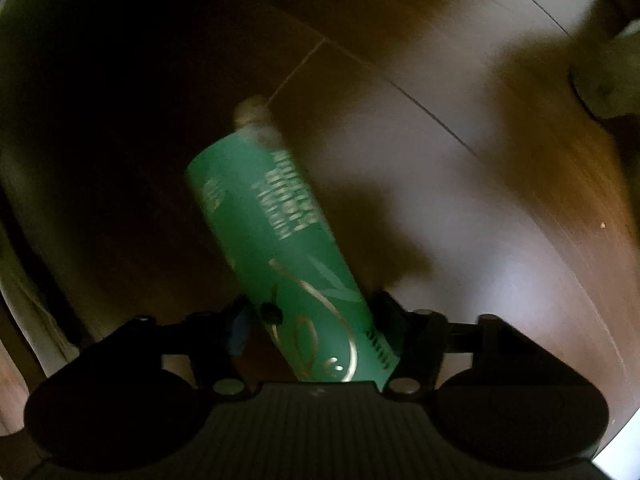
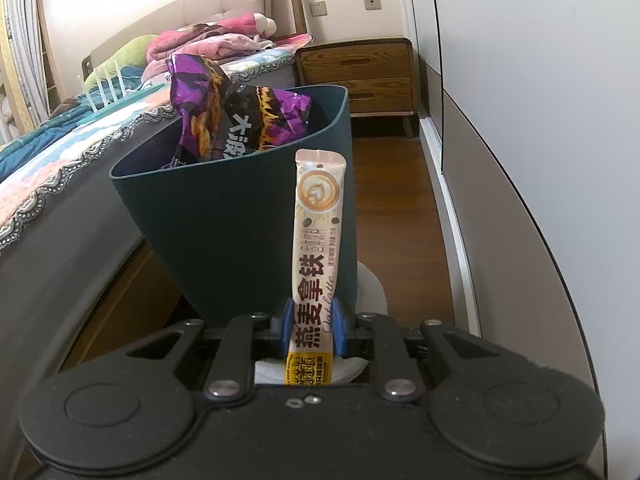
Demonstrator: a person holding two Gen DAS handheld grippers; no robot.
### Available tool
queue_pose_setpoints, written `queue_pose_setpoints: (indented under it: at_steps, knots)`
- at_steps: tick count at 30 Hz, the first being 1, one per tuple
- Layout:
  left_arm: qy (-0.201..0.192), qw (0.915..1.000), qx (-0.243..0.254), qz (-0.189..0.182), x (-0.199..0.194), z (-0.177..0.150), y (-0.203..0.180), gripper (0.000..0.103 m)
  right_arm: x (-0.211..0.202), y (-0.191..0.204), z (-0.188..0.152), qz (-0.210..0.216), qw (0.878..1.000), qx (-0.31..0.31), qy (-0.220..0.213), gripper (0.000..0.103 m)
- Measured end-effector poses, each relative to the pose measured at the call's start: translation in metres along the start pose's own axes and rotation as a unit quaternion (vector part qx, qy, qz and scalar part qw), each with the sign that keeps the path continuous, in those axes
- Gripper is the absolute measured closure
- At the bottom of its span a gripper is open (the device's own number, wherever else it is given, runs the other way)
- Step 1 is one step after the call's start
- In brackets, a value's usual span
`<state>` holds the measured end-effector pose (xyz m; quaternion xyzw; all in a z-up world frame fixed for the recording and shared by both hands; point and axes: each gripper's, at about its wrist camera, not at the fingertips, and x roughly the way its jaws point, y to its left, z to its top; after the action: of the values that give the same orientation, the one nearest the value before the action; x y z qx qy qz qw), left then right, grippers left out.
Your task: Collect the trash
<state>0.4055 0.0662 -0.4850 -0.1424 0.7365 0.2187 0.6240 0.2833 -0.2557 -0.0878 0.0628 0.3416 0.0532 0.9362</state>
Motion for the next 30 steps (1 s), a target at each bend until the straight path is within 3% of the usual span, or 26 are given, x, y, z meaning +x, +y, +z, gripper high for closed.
queue_pose_setpoints:
  at_steps: [4,8,14,21,30]
  knots:
    - [-0.003,0.9981,0.053,0.032,-0.009,-0.004,-0.022,0.052,-0.001,0.000,-0.001,-0.002,1.000,0.005,-0.001,0.083]
    - [-0.020,0.9961,0.084,0.018,-0.030,-0.012,-0.038,0.053,-0.003,-0.001,0.000,-0.004,1.000,0.011,-0.003,0.084]
    - [-0.070,0.9883,0.129,-0.042,-0.103,-0.030,-0.065,0.055,-0.010,-0.002,0.006,-0.002,1.000,0.027,-0.012,0.084]
    - [-0.157,0.9646,0.180,-0.113,-0.207,-0.059,-0.082,0.055,-0.026,-0.004,0.021,0.000,0.999,0.043,-0.031,0.084]
    - [-0.247,0.9217,0.226,-0.197,-0.333,-0.092,-0.063,0.055,-0.046,-0.001,0.047,-0.001,0.997,0.056,-0.055,0.084]
